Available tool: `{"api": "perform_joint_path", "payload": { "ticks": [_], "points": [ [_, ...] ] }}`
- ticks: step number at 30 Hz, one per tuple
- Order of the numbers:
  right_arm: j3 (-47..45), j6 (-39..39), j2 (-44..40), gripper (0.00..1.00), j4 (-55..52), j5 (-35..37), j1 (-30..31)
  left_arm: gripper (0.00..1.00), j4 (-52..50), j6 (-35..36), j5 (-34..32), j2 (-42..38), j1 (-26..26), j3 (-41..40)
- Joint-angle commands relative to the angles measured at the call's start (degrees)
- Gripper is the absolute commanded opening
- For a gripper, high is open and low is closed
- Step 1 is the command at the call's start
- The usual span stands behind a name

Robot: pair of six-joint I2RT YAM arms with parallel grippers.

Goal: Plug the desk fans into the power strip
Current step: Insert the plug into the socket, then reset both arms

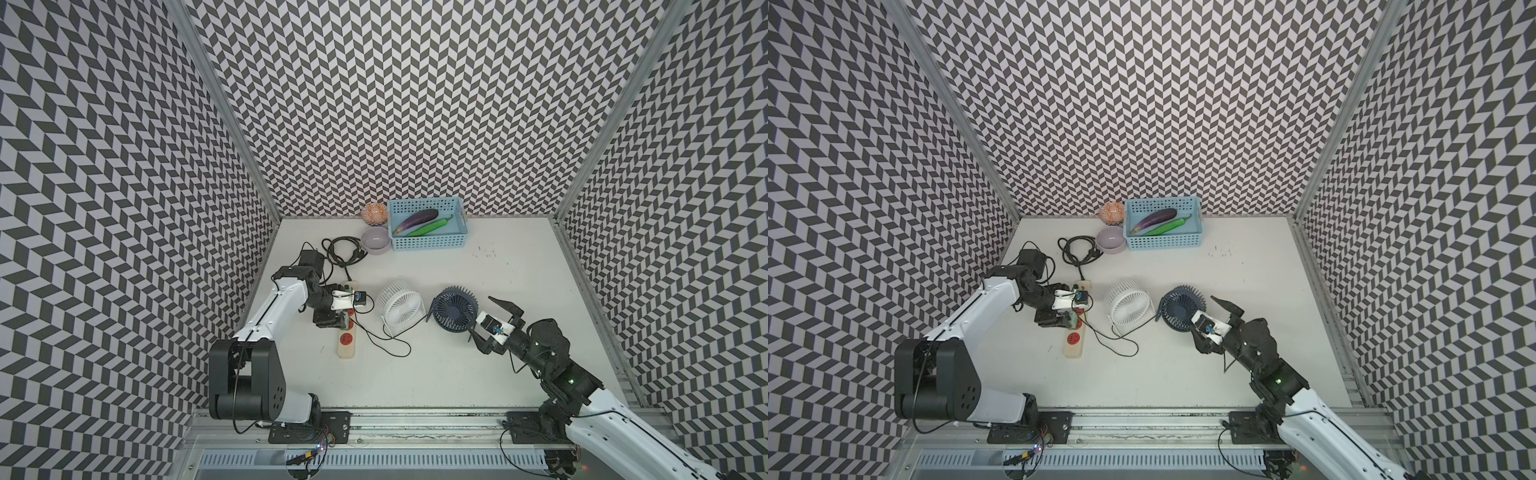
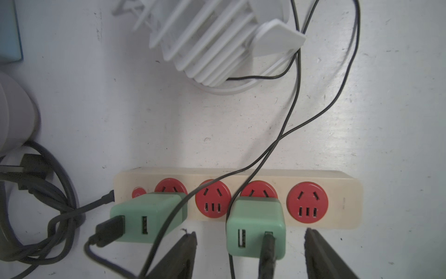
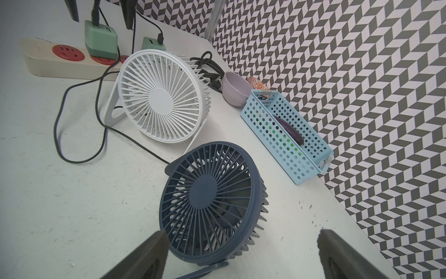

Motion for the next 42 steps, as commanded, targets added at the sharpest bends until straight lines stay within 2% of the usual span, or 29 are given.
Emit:
{"api": "perform_joint_path", "payload": {
  "ticks": [1,10,19,24,25,30,37,42],
  "points": [
    [0.2,0.0,-0.3,1.00,2.2,-0.5,-0.4,0.74,-3.2,0.7,2.7,-2.3,-0.3,1.9],
    [1.4,1.1,0.8,1.00,2.5,-0.4,-0.4,0.84,-4.2,-0.7,7.5,-6.8,0.0,4.6],
    [6.4,6.6,5.6,1.00,5.4,0.4,-1.3,0.88,0.9,-10.0,18.7,-8.5,4.6,9.8],
    [10.2,12.6,10.9,1.00,9.1,1.5,-3.9,0.91,11.0,-24.7,25.9,-9.5,8.0,9.8],
    [10.9,13.7,11.8,1.00,9.7,1.7,-4.7,0.97,14.0,-27.8,26.9,-9.7,8.6,9.4],
    [13.0,18.1,15.9,1.00,12.8,3.4,-8.6,1.00,30.0,-45.5,28.3,-11.4,11.1,5.1],
    [14.1,23.1,20.0,0.99,17.8,9.1,-12.5,1.00,49.9,-65.1,19.0,-11.9,11.9,-3.6],
    [14.7,29.0,23.0,1.00,20.2,13.2,-16.8,1.00,62.8,-72.6,12.1,-12.2,11.8,-11.0]
  ]
}}
